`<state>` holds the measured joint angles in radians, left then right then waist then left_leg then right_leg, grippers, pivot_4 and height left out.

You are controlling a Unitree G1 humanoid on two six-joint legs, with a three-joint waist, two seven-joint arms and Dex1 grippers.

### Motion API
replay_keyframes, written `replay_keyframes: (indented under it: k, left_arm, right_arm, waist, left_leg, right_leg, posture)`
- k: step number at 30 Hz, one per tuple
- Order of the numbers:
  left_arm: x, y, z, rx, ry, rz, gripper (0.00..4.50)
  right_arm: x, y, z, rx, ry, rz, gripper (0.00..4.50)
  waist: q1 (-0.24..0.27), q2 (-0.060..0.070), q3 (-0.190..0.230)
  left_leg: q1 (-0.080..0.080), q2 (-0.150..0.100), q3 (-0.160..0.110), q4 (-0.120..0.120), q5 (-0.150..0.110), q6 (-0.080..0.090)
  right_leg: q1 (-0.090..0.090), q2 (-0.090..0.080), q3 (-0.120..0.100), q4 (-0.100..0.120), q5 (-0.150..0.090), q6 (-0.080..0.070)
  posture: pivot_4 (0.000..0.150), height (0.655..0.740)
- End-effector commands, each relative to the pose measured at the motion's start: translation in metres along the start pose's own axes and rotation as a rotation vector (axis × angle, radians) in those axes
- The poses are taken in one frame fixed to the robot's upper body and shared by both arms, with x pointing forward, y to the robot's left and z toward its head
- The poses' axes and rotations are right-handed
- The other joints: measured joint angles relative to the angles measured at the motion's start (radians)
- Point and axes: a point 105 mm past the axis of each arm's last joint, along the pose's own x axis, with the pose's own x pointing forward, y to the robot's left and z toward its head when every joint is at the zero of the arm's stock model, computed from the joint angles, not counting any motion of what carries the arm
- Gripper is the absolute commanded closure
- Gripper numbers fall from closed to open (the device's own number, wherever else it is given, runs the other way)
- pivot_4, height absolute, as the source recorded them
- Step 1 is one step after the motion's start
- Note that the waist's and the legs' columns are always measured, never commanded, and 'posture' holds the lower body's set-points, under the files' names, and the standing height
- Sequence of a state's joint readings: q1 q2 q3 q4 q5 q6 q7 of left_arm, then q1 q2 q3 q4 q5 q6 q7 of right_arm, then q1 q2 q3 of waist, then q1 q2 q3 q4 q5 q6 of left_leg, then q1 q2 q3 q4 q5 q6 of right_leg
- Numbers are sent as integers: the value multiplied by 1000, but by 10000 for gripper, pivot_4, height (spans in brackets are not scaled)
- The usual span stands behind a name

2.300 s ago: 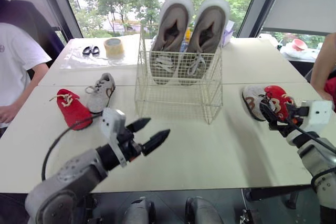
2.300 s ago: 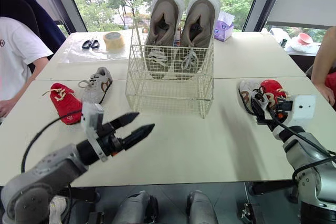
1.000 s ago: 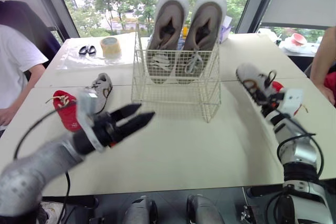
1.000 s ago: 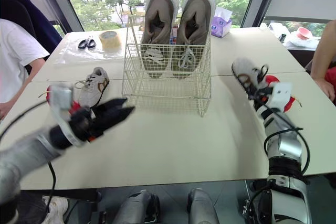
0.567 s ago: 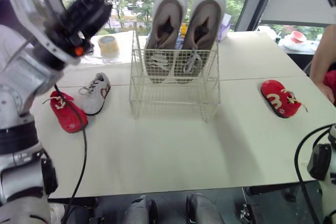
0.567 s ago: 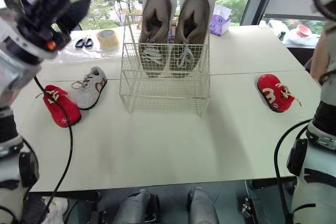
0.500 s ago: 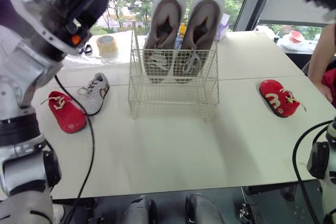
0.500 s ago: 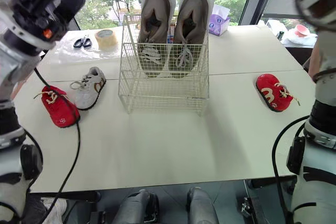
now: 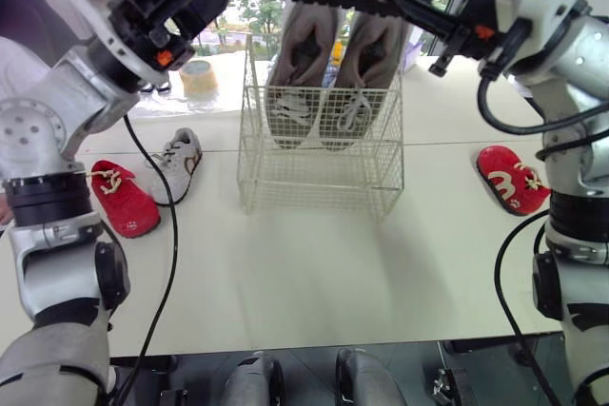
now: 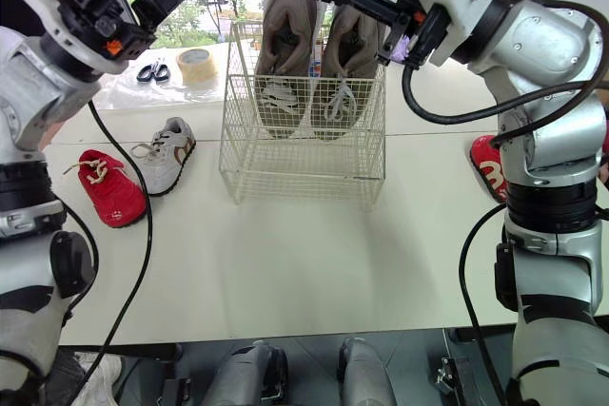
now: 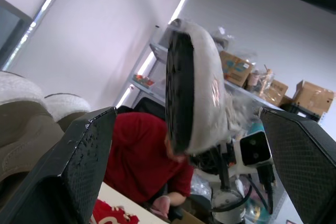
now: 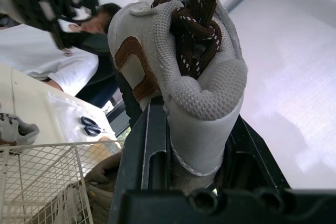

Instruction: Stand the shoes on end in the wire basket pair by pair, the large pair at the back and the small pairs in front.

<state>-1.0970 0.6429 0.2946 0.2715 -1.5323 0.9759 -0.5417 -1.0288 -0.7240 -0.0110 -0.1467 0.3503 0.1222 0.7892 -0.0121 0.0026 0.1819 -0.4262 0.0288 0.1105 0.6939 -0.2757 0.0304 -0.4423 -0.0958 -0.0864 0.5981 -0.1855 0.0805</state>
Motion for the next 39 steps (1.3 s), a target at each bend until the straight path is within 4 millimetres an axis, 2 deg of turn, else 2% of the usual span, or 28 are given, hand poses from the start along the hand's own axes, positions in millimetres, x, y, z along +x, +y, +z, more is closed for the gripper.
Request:
replay_keyframes:
  k: [1, 3, 6, 9, 12, 13, 14, 16, 18, 20, 22, 24, 26, 27, 31, 33, 36, 39]
  left_arm:
    - [9, -10, 4, 54, 30, -52, 0]
    - [12, -9, 3, 46, 35, -68, 0]
    - [13, -9, 2, 48, 45, -82, 7940]
    - [14, -11, 3, 38, 39, -102, 21203]
    - [14, -13, 2, 38, 42, -114, 36552]
    - [15, -13, 2, 39, 42, -112, 40850]
    - [15, -13, 2, 39, 41, -111, 42795]
    - [15, -12, 5, 29, 14, -103, 42756]
    - [14, -12, 8, 27, -17, -97, 42757]
    - [11, -13, 14, 32, -85, -86, 42757]
    - [6, -15, 22, 32, -177, -79, 42757]
    - [2, -15, 28, 34, -272, -66, 42757]
    - [-1, -13, 32, 32, -378, -41, 42757]
    - [-1, -14, 30, 24, -419, -49, 42757]
    - [4, -10, 18, 3, -502, -32, 42757]
    - [7, -7, 12, -5, -512, -22, 42757]
    - [10, -2, 1, -37, -511, -17, 42757]
    - [17, 1, -25, -81, -458, -9, 42757]
  right_arm:
    - [1, -2, 15, -67, -46, -1, 37346]
    - [2, 1, 15, -74, -47, 10, 37346]
    - [2, 3, 15, -82, -44, 16, 37815]
    - [1, 5, 14, -92, -37, 21, 37815]
    - [0, 7, 14, -102, -36, 25, 37815]
    - [1, 7, 14, -105, -36, 27, 37815]
    - [1, 8, 14, -108, -35, 30, 37815]
    - [0, 11, 11, -113, -19, 39, 37815]
    - [-3, 13, 2, -118, 17, 43, 29329]
    - [-16, 10, -19, -35, 94, -19, 20493]
    - [-34, 3, -37, 125, 129, -162, 9636]
    - [-47, -3, -45, 352, 75, -351, 464]
    - [-50, -1, -44, 660, -67, -511, 464]
    - [-44, 6, -37, 844, -177, -540, 464]
    - [-15, 22, -8, 1306, -496, -538, 464]
    - [-7, 24, -2, 1406, -552, -536, 464]
    - [5, 28, 5, 1458, -581, -496, 464]
    - [17, 29, 8, 1490, -612, -481, 464]
  waist:
    - [-1, 0, 0]
    - [0, 0, 0]
    - [-1, 0, 0]
    - [0, 0, 0]
    - [-1, 0, 0]
    - [-1, 0, 0]
    - [-1, 0, 0]
    - [0, 0, 0]
    - [1, 0, 0]
    - [3, -1, 0]
    - [4, -1, 0]
    - [3, -2, 1]
    - [-1, -2, 1]
    - [-2, -2, 1]
    - [0, -2, 1]
    - [3, -2, 1]
    - [5, -2, 1]
    - [2, -2, 1]
  left_leg:
    - [0, 0, 0, 0, 0, 0]
    - [0, 0, 0, 0, 0, 0]
    - [0, 0, 0, 0, 0, 0]
    - [0, 1, 0, 0, 0, 0]
    - [0, 1, 0, 0, 0, 0]
    - [0, 1, 0, 0, 0, 0]
    - [0, 1, 0, 0, 0, -1]
    - [0, 1, 0, 0, 0, -1]
    - [0, 1, 0, 0, 0, -1]
    - [0, 1, 0, 0, 0, -1]
    - [0, 1, -1, 0, 0, 0]
    - [0, 1, -1, 0, 0, 0]
    - [0, 1, -1, 1, 1, -1]
    - [1, 1, -1, 1, 1, -2]
    - [3, 2, -3, -2, 3, -5]
    - [3, 1, -3, -2, 3, -5]
    - [2, 1, -4, 0, -1, 2]
    - [1, 0, -4, 2, -2, 5]
  right_leg:
    - [0, 0, 0, 0, 0, 0]
    - [0, 0, 0, 0, 0, 0]
    - [0, 0, 0, 0, 0, 0]
    - [0, 0, 0, 0, 0, 0]
    - [0, 0, 0, 0, 0, 0]
    - [0, 0, 0, 0, 0, 0]
    - [0, 0, 0, 0, 0, 0]
    - [0, 0, 0, 1, 0, 0]
    - [0, 0, 0, 1, 0, 0]
    - [0, -1, 0, 1, 0, 0]
    - [1, -1, 0, 0, 0, 0]
    - [1, -1, 0, 0, 0, 0]
    - [0, -1, 0, 2, 0, 0]
    - [0, -1, 0, 3, 1, 0]
    - [-2, -1, -1, 12, 0, -1]
    - [-2, 0, -1, 12, 0, -1]
    - [-1, -1, -1, 11, 0, -1]
    - [0, -1, -1, 11, 0, -1]
  posture:
    - [1500, 7400]
    - [1500, 7400]
    - [1500, 7400]
    - [1500, 7400]
    - [1500, 7400]
    - [1500, 7400]
    - [1500, 7400]
    - [1500, 7400]
    - [1500, 7400]
    - [1500, 7400]
    - [1500, 7400]
    - [1500, 7400]
    - [1500, 7400]
    - [1500, 7400]
    - [1500, 7400]
    - [1500, 7400]
    - [1500, 7400]
    - [1500, 7400]
